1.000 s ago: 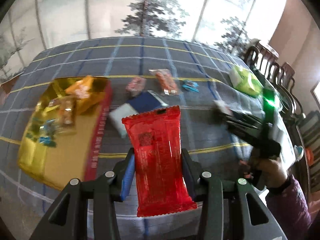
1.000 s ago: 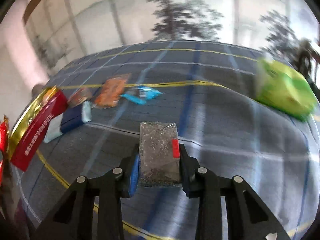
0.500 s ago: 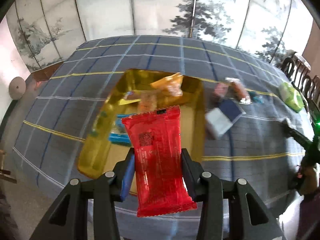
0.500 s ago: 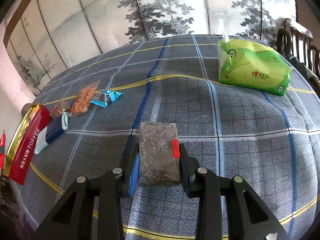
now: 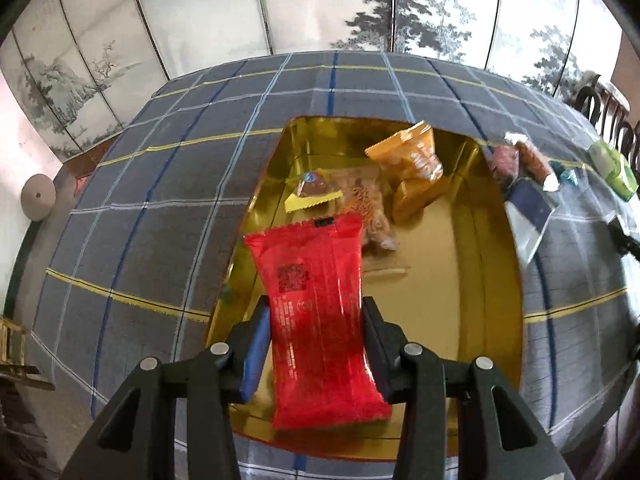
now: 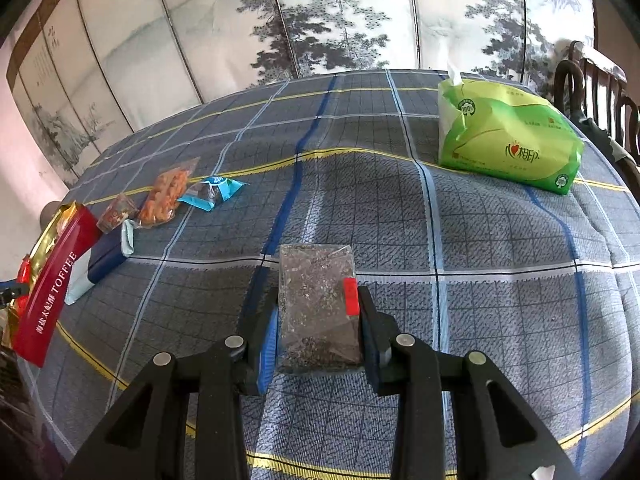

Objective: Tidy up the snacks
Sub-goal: 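Carry the red packet into the gold tin and open the left tool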

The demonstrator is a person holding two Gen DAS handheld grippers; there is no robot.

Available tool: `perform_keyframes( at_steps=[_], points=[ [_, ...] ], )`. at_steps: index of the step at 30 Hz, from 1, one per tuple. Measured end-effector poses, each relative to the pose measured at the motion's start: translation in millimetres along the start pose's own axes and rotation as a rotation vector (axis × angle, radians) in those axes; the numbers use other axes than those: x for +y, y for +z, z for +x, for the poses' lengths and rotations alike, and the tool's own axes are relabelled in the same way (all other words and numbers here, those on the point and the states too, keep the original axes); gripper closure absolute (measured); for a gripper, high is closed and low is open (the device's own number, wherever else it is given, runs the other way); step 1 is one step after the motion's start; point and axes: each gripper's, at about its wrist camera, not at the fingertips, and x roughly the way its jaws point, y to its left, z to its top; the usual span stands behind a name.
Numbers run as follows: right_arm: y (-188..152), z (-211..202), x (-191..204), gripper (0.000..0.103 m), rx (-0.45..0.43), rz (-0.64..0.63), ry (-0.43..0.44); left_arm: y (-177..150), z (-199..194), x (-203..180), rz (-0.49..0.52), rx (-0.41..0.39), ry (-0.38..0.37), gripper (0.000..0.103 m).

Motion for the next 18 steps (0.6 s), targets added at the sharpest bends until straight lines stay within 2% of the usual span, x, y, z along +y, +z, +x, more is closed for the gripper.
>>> perform_keyframes(
  at_steps=[13, 18],
  points=[
    [-1, 0, 1, 0.07, 0.001, -0.002, -0.004, -6, 13, 9, -0.002, 0.006, 0.015, 0.06],
    [-1, 0, 1, 0.07, 0.001, -0.002, -0.004, -9, 5, 7, 0.008, -0.027, 0.018, 0.058]
  ],
)
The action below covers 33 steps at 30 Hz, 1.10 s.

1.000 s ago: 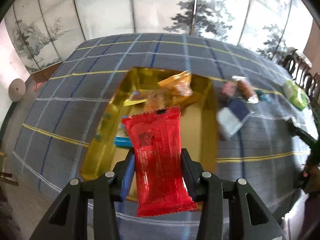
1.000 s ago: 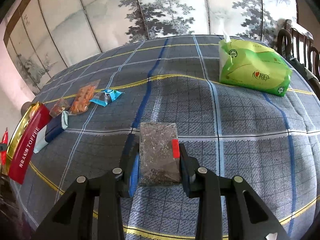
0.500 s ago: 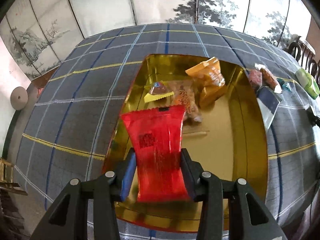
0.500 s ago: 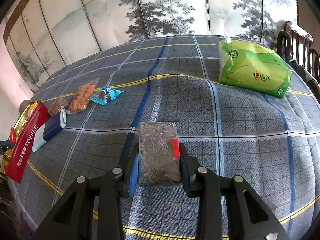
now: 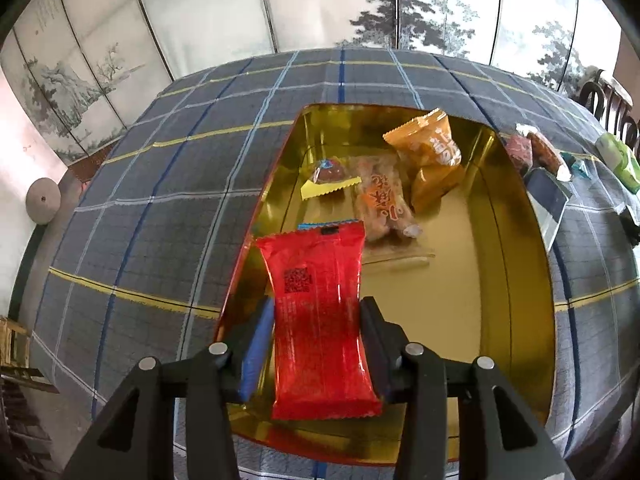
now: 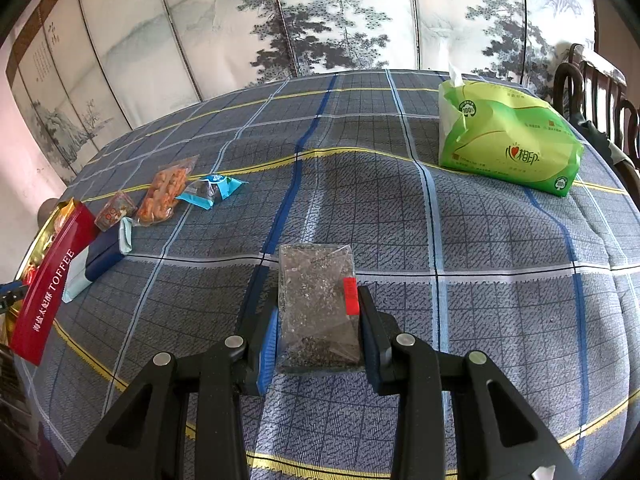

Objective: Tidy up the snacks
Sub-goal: 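Carry the red packet into the gold tin and open the left tool, then carry the clear grey-filled bag over the gold tin with the right tool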

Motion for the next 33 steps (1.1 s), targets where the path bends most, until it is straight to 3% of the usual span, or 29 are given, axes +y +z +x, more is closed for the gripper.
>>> perform_keyframes(
  at_steps=[1, 5, 12, 14, 19, 21, 24, 27, 33],
  points=[
    [0, 0, 1, 0.07, 0.0, 0.0, 0.0, -1, -4, 0, -0.001, -0.013, -0.003, 0.057],
    [0, 0, 0, 0.07, 0.0, -0.001, -0.001, -3, -21, 1, -0.02, -0.07, 0.014, 0.038],
    [0, 0, 0, 0.07, 0.0, 0.001, 0.0, -13, -57, -5, -0.085, -0.119, -0.019, 0.038],
    [0, 0, 0, 0.071, -0.001, 0.007, 0.008, -21, -69, -9, -0.134, -0.136, -0.042, 0.032],
    [-2, -1, 0, 0.071, 0.004, 0.002, 0.0, -48, -96, -19, -0.285, -0.203, -0.142, 0.029],
    [-4, -4, -1, 0.071, 0.011, 0.02, 0.014, -53, -103, -25, -0.294, -0.223, -0.154, 0.028],
    [-8, -12, 2, 0.071, 0.008, 0.031, 0.031, -58, -111, -37, -0.27, -0.239, -0.106, 0.028],
    [-12, -23, 14, 0.071, -0.005, 0.036, 0.076, -64, -114, -45, -0.274, -0.233, -0.127, 0.028],
    [-6, -47, 74, 0.071, -0.031, -0.043, 0.197, -78, -121, -50, -0.3, -0.242, -0.138, 0.028]
  ],
)
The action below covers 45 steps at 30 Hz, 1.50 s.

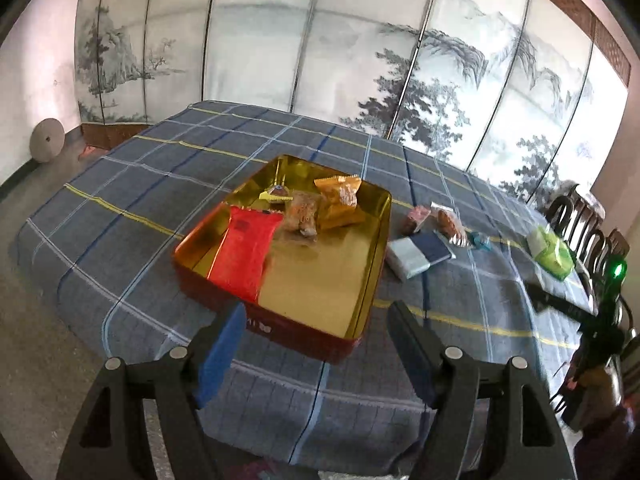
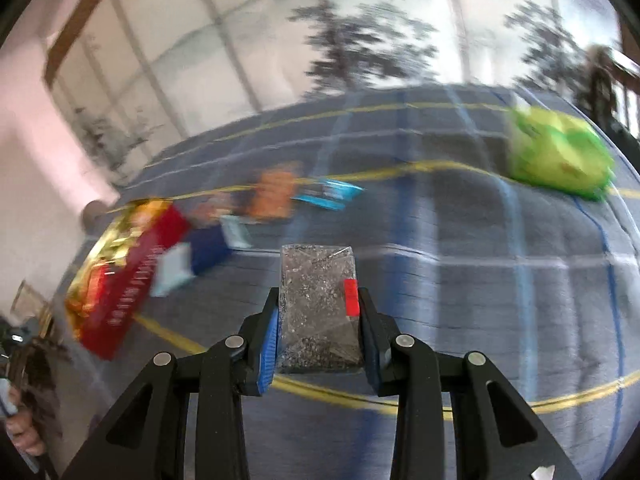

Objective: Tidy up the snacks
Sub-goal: 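Carry the clear grey-filled bag over the gold tin with the right tool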

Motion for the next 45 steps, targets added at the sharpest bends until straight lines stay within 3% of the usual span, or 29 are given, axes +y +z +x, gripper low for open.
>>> perform_keyframes(
  at_steps=[9, 15, 22, 30, 45],
  points=[
    [27, 19, 144, 0.071, 0.023, -0.19, 0.228, -9, -5, 6, 0.073, 0.019, 0.067, 0.028],
    [33, 61, 201, 0.071, 0.087, -0.235, 0.288, -8, -6, 24, 0.062, -0.002, 0.138, 0.028],
    [37, 109, 237, 0.071, 0.163, -0.273, 0.275, -5, 7, 43, 0.072, 0.033, 0.206, 0.028],
    [43, 153, 261, 0.071, 0.22, -0.273, 0.243, -4, 17, 58, 0.069, 0.057, 0.227, 0.028],
    [47, 185, 294, 0.071, 0.257, -0.305, 0.193, -4, 34, 69, 0.097, 0.092, 0.247, 0.028]
  ],
)
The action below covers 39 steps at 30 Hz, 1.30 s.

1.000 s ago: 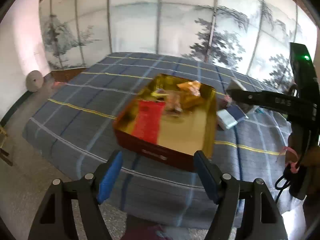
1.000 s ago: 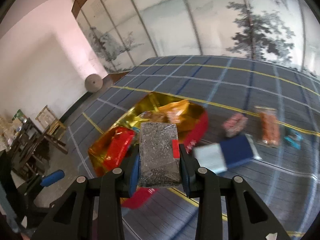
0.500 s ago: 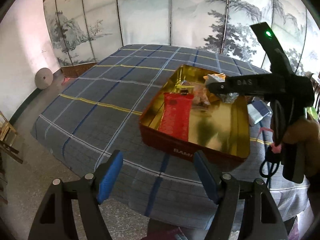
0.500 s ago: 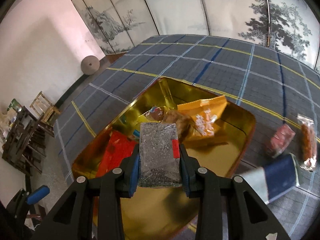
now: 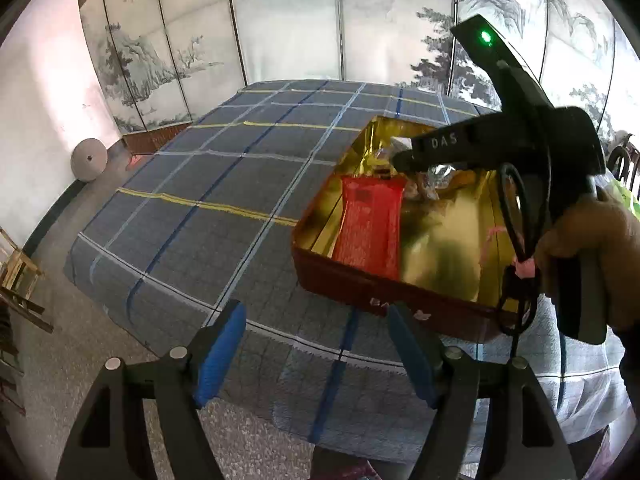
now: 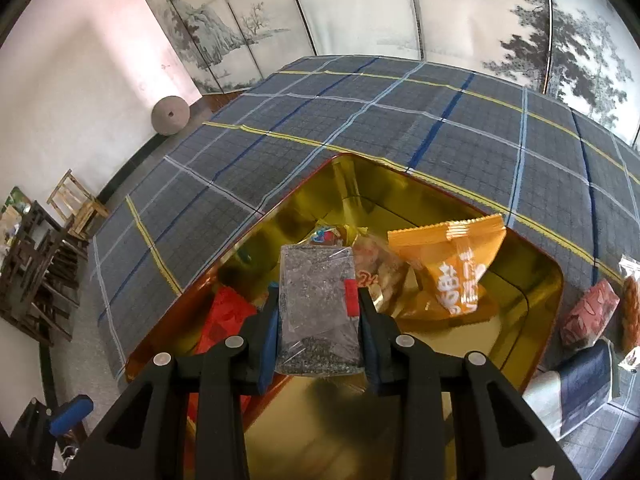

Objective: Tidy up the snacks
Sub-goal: 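Carry the clear grey-filled bag over the gold tin with the right tool, then release the clear bag into the tin and withdraw the right tool, then move the right tool toward the blue-and-white box beside the tin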

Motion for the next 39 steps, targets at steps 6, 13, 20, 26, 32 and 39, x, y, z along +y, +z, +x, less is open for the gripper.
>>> perform_keyframes(
  at_steps=[6, 13, 20, 26, 32, 39],
  points=[
    [2, 3, 2, 0.07, 0.0, 0.001, -0.001, -1, 5, 2, 0.004, 0.018, 0.006, 0.028],
    [6, 1, 2, 0.067, -0.031, 0.025, 0.036, -2, 10, 1, 0.024, 0.028, 0.02, 0.028],
    [3, -8, 4, 0.066, -0.066, 0.019, 0.05, -2, 12, 0, 0.035, 0.032, 0.025, 0.028],
    [-6, -22, 4, 0.061, -0.108, 0.017, 0.063, -2, 12, 0, 0.04, 0.035, 0.028, 0.028],
    [-23, -38, 3, 0.058, -0.142, -0.003, 0.058, -1, 12, -2, 0.051, 0.04, 0.034, 0.028],
    [-57, -65, -20, 0.056, -0.179, 0.035, 0.045, -2, 11, -8, 0.068, 0.047, 0.038, 0.028]
  ],
)
